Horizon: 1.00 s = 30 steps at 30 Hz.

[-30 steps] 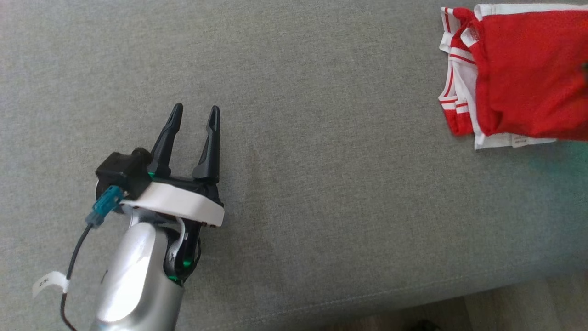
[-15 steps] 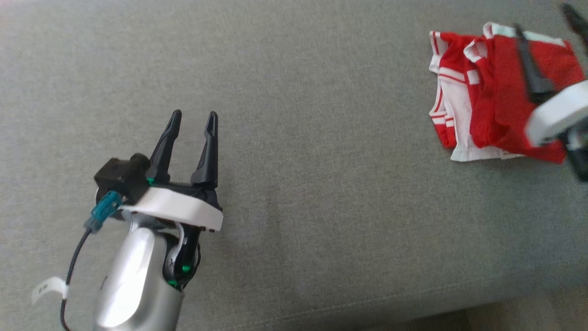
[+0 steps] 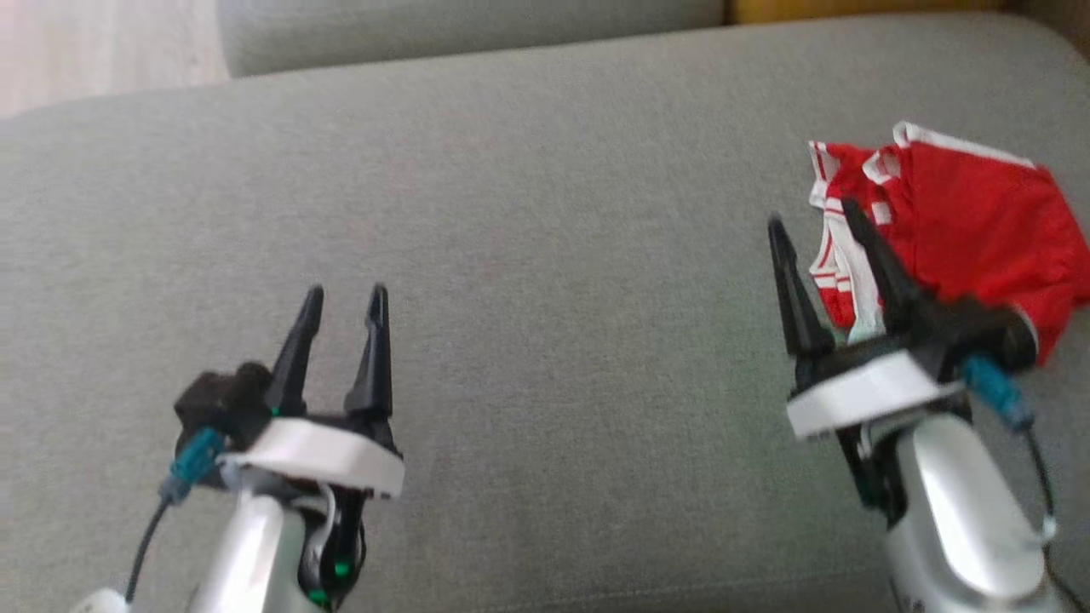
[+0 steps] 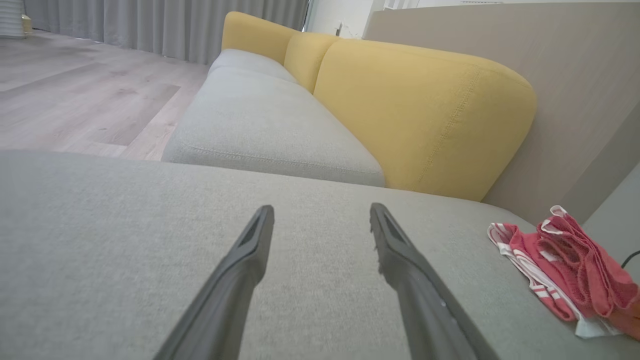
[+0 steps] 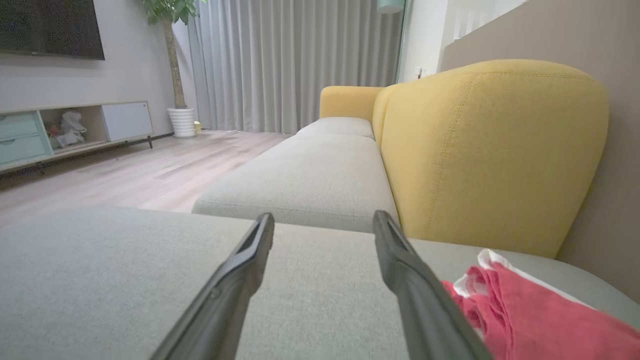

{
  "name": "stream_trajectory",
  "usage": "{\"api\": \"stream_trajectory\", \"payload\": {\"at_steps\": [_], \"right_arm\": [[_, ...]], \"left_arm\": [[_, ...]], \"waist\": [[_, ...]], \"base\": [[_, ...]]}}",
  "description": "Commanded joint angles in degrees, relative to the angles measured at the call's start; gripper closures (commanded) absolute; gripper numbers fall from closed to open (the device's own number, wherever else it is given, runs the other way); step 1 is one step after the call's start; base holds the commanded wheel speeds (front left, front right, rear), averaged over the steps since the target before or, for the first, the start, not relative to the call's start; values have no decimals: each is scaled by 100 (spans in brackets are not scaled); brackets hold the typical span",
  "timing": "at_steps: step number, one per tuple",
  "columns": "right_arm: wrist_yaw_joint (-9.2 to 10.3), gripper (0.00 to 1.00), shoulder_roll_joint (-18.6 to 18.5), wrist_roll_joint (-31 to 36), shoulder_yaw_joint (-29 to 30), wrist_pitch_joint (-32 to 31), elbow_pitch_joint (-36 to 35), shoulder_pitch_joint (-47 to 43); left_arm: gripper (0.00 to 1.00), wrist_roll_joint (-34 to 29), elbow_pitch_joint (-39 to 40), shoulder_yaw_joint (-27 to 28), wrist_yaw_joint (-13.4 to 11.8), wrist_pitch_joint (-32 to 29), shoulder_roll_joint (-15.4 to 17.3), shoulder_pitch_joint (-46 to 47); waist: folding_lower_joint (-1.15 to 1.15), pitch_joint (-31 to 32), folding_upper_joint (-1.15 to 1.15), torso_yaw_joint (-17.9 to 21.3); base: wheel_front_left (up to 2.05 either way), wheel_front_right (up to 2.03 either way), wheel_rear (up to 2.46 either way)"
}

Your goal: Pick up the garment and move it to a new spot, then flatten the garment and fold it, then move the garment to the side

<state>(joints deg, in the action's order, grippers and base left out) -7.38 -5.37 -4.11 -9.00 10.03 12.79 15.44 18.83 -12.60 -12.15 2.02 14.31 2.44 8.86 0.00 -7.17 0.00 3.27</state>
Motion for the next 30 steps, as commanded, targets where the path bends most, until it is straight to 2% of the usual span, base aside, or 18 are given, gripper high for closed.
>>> {"api": "stream_trajectory", "payload": {"at_steps": [1, 9, 23, 30], "right_arm": [[-11, 0, 47, 97, -45, 103, -143, 57], [-11, 0, 242, 479, 97, 441, -16, -752], [-11, 0, 248, -135, 91, 495, 45, -879], [-11, 0, 248, -213, 48, 496, -28, -862]], "left_arm": [[0, 49, 179, 172, -10, 69, 43, 69], [0, 13, 198, 193, -123, 69, 43, -348], [0, -180, 519, 330, -378, 69, 43, -557], [0, -85, 415, 357, -275, 69, 43, -536]], "waist": [[0, 143, 0, -116], [0, 381, 0, -204], [0, 367, 0, -151], [0, 322, 0, -138]], "base": [[0, 0, 0], [0, 0, 0], [0, 0, 0], [0, 0, 0]]}}
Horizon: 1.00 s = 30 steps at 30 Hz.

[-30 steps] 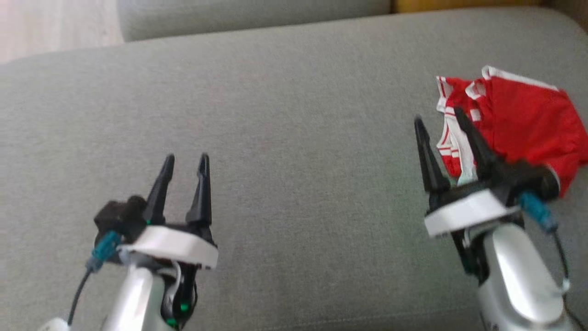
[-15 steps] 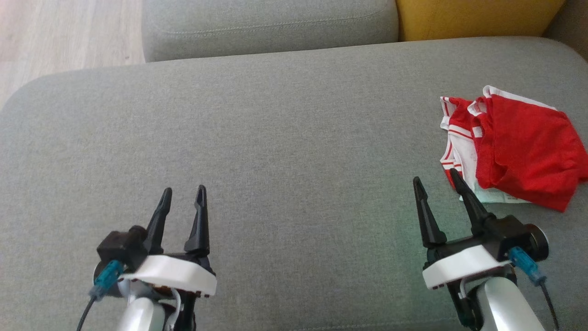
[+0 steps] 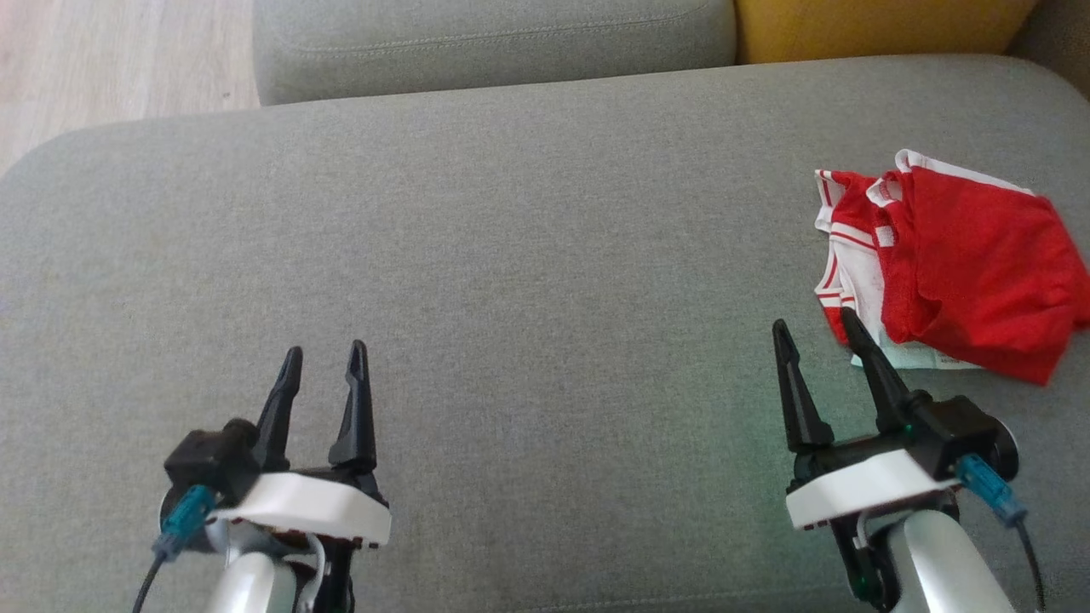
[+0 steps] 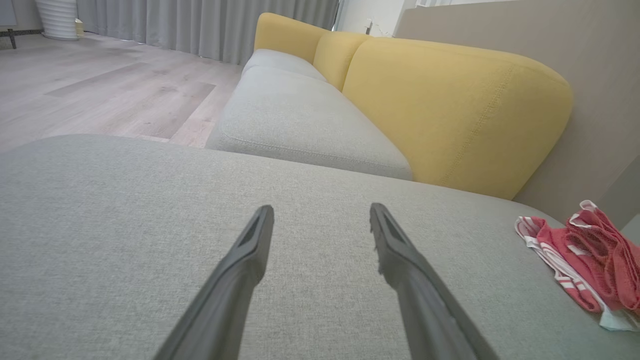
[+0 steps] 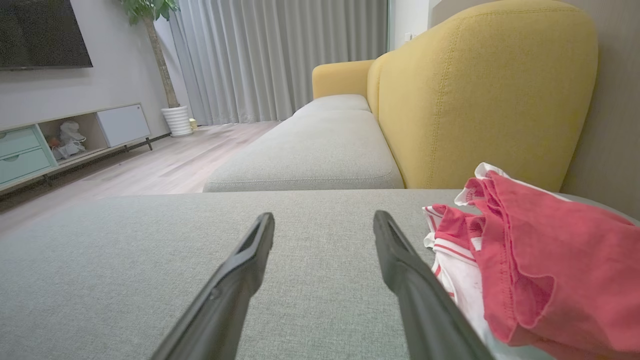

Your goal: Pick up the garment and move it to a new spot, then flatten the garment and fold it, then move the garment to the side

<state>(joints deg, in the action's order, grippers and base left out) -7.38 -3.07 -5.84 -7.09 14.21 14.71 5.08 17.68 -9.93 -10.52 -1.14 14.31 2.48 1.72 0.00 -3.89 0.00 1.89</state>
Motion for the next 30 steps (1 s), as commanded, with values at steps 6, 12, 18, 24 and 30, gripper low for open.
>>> {"api": "stream_trajectory", "payload": {"at_steps": [6, 12, 18, 24, 30], "right_arm": [[-11, 0, 19, -51, -163, 78, -244, 189], [-11, 0, 19, -39, -179, 78, -253, 205], [-11, 0, 19, -52, -195, 78, -235, 229], [0, 100, -4, -240, -34, -32, 91, -60], [-1, 100, -39, -700, 3, -111, 96, -40]], "left_arm": [[0, 105, 162, 270, 93, 69, 40, 206], [0, 94, 228, 345, 62, 69, 40, 212], [0, 111, 400, 424, 140, 69, 40, 223], [100, 297, 7, 210, 132, -55, -8, -42], [100, 672, -19, 267, 166, -144, 13, -17]], "waist": [[0, -39, 0, -15], [0, -70, 0, -27], [0, -104, 0, -34], [0, -95, 0, -38], [0, -72, 0, -45]], "base": [[0, 0, 0], [0, 0, 0], [0, 0, 0], [0, 0, 0], [0, 0, 0]]}}
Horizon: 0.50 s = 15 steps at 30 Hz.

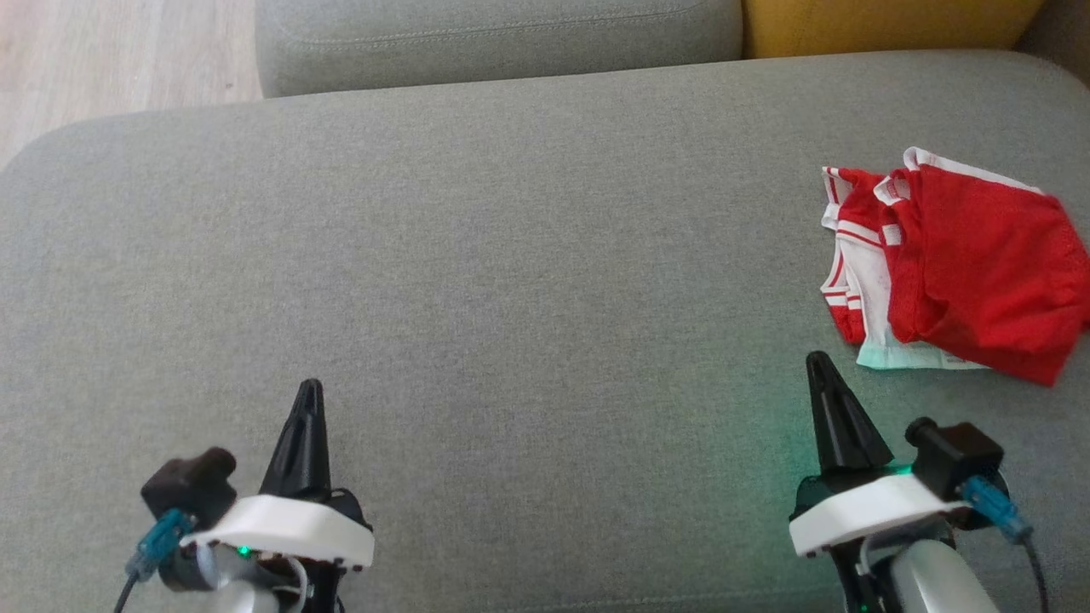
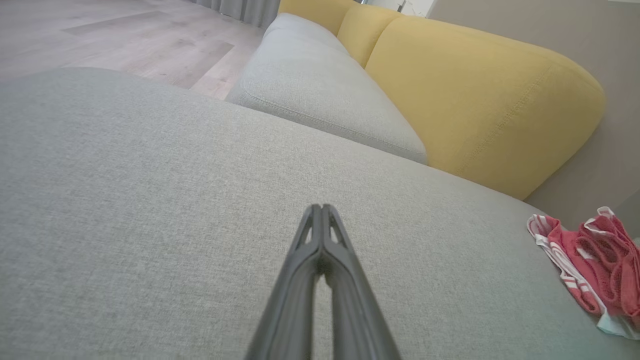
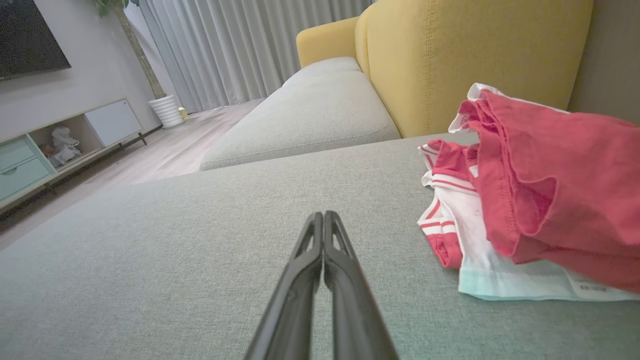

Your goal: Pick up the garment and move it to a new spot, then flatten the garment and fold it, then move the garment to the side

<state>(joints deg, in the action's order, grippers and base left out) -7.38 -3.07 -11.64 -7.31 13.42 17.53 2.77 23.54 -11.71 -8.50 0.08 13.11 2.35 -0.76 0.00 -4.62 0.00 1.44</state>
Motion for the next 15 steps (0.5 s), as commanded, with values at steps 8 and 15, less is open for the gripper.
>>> {"api": "stream_trajectory", "payload": {"at_steps": [8, 15], "right_arm": [[-2, 100, -70, -707, 72, -130, -188, 210], [-2, 100, -95, -1288, 126, -234, -201, 219]], "left_arm": [[100, 575, 120, 139, 93, -138, 47, 267], [100, 1062, 85, 215, 142, -254, 65, 301]], "waist": [[0, 33, 0, -10], [0, 63, 0, -20]], "base": [[0, 0, 0], [0, 0, 0]]}}
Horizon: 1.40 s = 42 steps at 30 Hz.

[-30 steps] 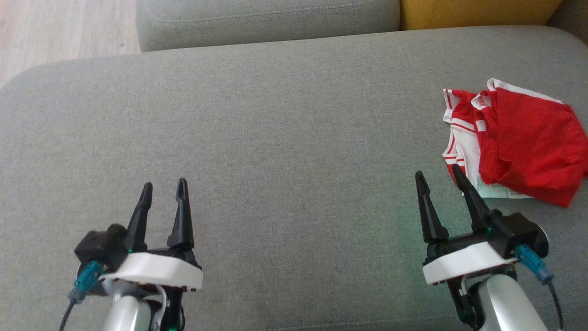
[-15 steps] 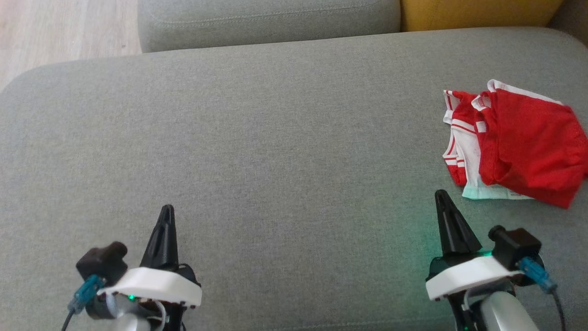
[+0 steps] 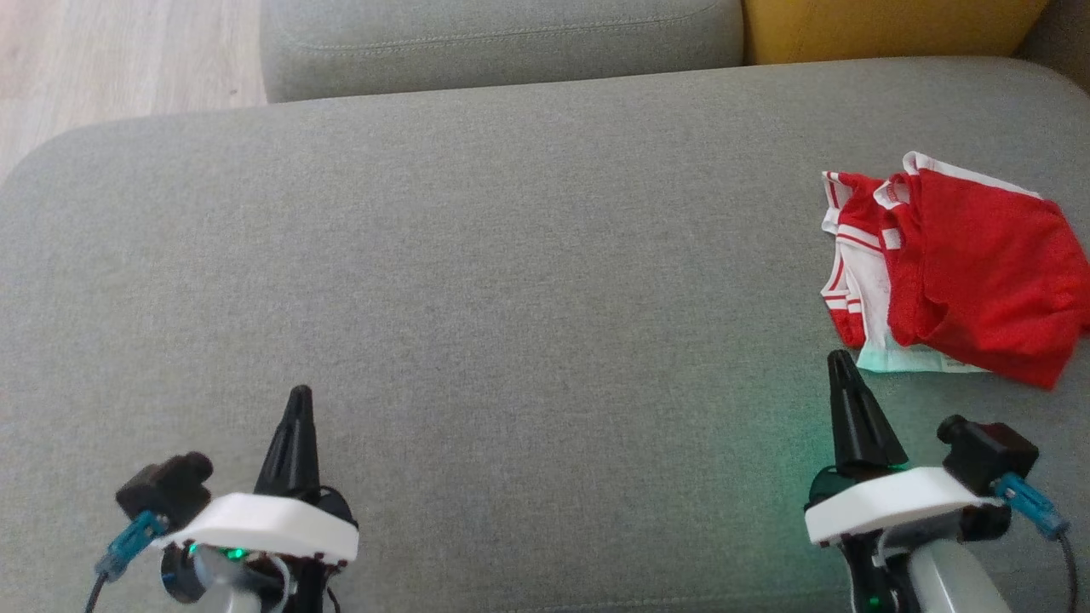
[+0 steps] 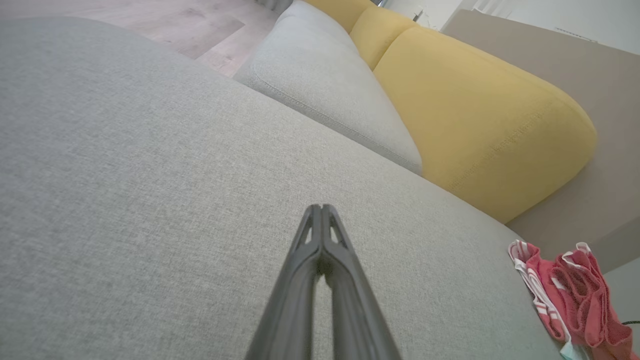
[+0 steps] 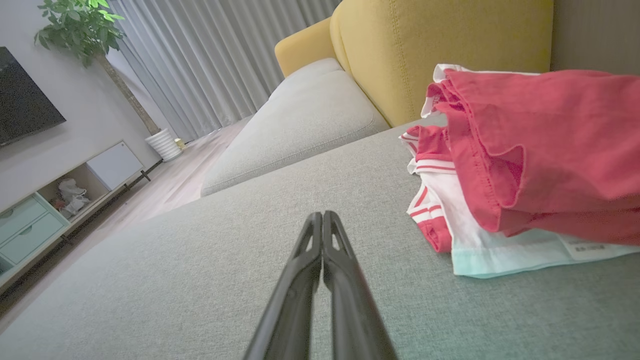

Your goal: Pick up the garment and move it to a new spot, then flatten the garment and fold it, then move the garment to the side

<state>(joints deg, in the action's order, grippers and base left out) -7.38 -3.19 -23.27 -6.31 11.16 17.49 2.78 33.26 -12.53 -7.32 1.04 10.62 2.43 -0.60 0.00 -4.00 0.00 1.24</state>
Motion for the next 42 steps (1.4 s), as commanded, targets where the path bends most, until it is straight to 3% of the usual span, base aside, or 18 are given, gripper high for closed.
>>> {"api": "stream_trajectory", "payload": {"at_steps": [1, 42], "right_arm": [[-2, 100, -85, -196, 33, -21, -198, 219], [-6, 100, -145, -3026, 390, -606, -268, 256]], "left_arm": [[100, 150, 164, 108, 53, -19, 59, 290], [100, 2537, 47, 545, 292, -639, 110, 438]], "waist": [[0, 5, 0, -2], [0, 157, 0, -51]], "base": [[0, 0, 0], [0, 0, 0]]}}
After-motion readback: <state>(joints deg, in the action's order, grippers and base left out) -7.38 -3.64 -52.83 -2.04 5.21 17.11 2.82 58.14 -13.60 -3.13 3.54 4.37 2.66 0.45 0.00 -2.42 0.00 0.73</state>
